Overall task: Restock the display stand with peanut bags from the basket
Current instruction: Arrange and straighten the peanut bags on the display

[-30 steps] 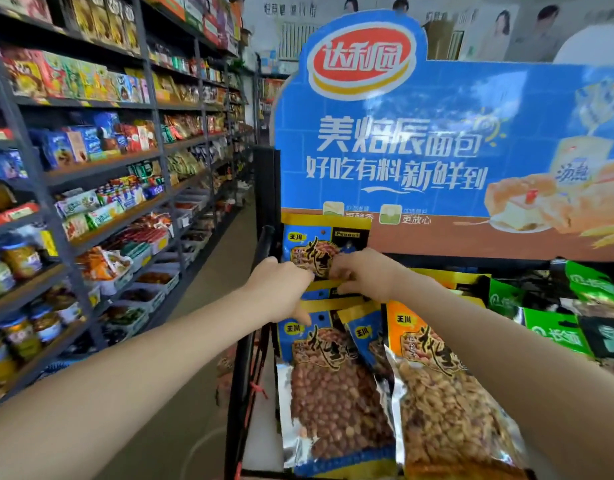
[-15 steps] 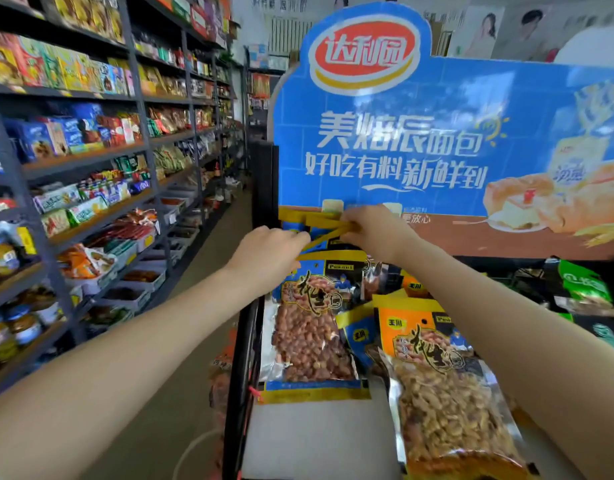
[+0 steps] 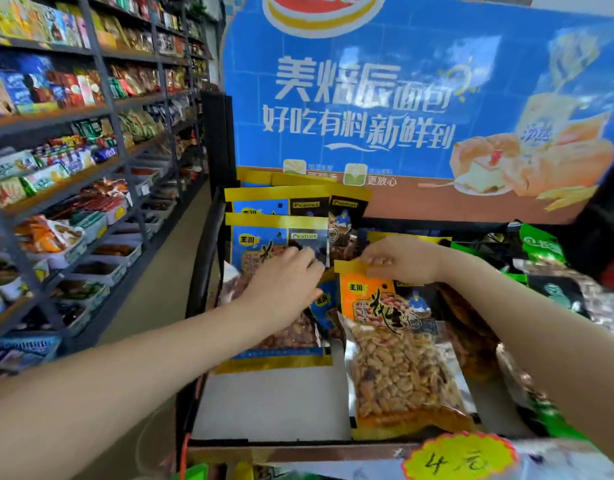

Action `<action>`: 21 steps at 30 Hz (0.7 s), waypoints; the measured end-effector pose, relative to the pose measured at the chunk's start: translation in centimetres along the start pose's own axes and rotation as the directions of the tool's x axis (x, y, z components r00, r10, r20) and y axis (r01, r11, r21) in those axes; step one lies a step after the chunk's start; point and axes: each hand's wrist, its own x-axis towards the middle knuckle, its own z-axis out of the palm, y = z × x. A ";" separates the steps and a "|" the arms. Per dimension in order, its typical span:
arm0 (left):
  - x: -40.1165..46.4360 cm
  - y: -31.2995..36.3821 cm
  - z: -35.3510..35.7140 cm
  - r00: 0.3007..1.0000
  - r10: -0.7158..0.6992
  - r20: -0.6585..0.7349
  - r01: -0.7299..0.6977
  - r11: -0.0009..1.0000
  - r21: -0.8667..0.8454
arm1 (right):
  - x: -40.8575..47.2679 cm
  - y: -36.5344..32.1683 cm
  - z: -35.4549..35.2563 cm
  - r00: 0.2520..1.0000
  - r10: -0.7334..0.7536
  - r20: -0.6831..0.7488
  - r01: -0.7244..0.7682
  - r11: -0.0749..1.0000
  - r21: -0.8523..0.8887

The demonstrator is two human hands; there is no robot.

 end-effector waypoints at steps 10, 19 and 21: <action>2.4 3.7 2.7 0.982 -0.187 0.002 0.187 0.980 0.062 | -2.6 3.4 -0.9 0.960 0.004 -0.279 0.168 0.790 0.590; 4.0 3.7 1.6 0.986 -0.167 0.005 0.166 0.976 -0.138 | -2.2 4.9 -0.3 0.957 0.045 -0.288 0.140 0.796 0.589; 3.8 2.9 -0.7 0.985 -0.173 0.007 0.161 0.899 -0.407 | -2.0 5.5 -0.4 0.950 0.044 -0.311 0.157 0.789 0.594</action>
